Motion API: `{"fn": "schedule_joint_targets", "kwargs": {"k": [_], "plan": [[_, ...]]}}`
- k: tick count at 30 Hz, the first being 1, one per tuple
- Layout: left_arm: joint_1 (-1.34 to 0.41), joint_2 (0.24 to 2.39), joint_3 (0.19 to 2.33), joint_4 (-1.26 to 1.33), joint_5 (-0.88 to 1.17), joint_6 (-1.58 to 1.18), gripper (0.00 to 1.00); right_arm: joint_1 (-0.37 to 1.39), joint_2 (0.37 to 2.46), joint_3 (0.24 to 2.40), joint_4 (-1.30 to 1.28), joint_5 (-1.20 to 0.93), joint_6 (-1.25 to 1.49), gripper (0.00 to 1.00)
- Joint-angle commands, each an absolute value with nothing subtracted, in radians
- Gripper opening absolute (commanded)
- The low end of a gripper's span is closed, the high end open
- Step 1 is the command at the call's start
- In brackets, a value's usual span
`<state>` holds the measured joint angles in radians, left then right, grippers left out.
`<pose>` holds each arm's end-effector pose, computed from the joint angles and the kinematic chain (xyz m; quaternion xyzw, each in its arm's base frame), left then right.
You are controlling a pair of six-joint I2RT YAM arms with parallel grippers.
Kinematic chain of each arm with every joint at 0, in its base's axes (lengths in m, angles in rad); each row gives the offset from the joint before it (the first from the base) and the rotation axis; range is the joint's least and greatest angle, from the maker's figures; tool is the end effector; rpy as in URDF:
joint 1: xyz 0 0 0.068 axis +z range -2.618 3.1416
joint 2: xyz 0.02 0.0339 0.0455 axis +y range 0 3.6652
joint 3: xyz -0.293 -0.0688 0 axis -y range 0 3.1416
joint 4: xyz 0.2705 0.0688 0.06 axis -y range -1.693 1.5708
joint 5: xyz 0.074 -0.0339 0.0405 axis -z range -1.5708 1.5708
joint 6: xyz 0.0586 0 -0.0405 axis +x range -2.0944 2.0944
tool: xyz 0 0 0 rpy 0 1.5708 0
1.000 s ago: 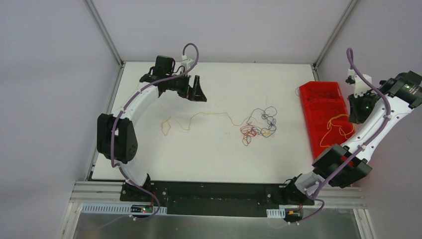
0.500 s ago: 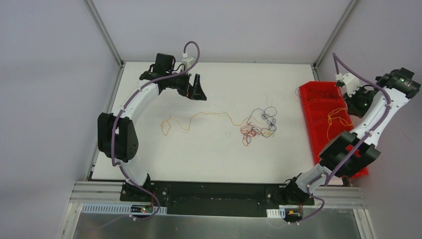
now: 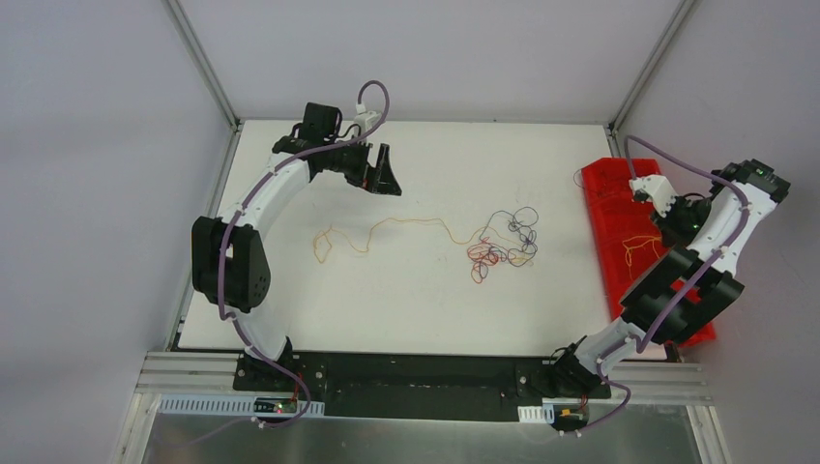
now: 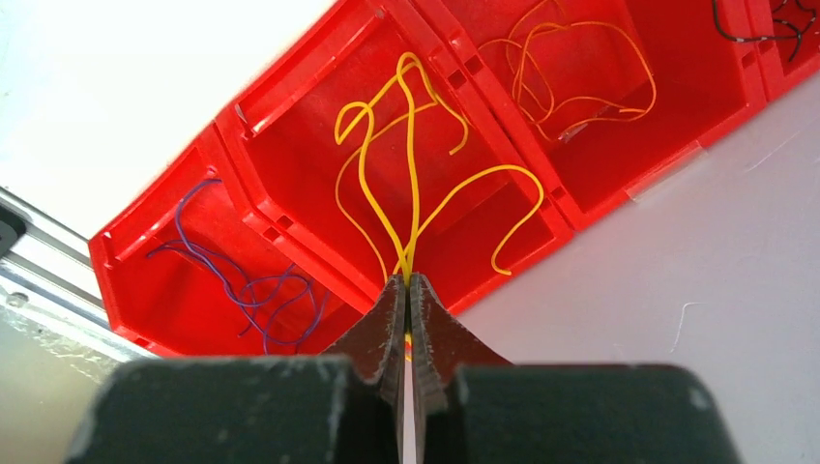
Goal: Untangle the cables
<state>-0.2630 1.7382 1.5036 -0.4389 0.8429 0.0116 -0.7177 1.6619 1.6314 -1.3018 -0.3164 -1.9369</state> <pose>0.4079 -0.1551 0.3274 0.2883 0.7902 -0.4153 0.3465 0.2753 -0.2161 0.3310 -0.5767 0.7932 -0.0763 0.1801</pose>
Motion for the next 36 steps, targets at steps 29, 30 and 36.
{"fn": "schedule_joint_targets", "kwargs": {"k": [29,30,36], "plan": [[-0.268,1.758,1.547,-0.48,0.794,0.058,0.99,-0.666,1.67,1.593,-1.244,-0.16,-1.898,0.0],[-0.268,1.758,1.549,-0.48,0.791,0.059,0.99,-0.65,1.682,1.599,-1.226,-0.119,-1.867,0.0],[-0.267,1.758,1.552,-0.486,0.753,0.077,0.99,-0.579,1.726,1.555,-1.114,0.124,-1.78,0.0]]}}
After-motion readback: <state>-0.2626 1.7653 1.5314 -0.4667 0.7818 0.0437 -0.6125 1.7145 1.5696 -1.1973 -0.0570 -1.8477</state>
